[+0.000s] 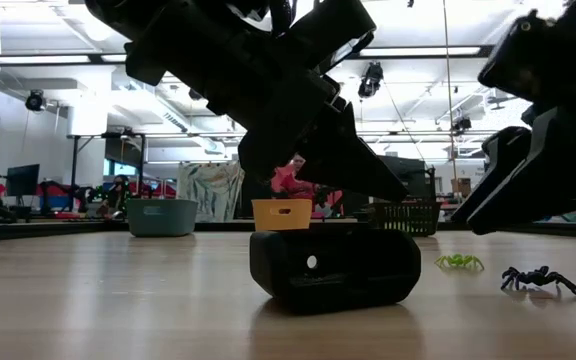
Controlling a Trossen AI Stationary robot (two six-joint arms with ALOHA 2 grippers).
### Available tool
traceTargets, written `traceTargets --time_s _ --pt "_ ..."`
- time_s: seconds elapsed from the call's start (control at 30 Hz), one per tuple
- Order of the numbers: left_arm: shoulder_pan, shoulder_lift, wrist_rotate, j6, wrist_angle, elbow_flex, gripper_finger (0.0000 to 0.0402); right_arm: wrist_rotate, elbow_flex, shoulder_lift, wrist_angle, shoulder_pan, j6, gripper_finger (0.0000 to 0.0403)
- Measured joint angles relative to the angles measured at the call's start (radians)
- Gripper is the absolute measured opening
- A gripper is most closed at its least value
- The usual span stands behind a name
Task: Sort Halloween decoration
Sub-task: Put the green spider toy into the black bin
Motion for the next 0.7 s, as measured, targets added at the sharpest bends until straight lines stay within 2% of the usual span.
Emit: traceTargets --time_s 0.33,0.47,0.7 --pt "0.000 -0.020 -0.001 0.000 -0.002 0.000 0.0000 0.013 -0.092 0.008 0.187 -0.005 -0.077 0.0210" --pt "0.000 -0.032 -0.002 0.008 -0.005 0.000 0.0000 0.013 -0.088 0.070 0.301 -0.005 -0.134 0.0210" --pt "0.000 -0.040 -0.028 0.008 -0.025 0.000 0.0000 0.043 -0.069 0.161 0.322 -0.006 -0.110 0.0210"
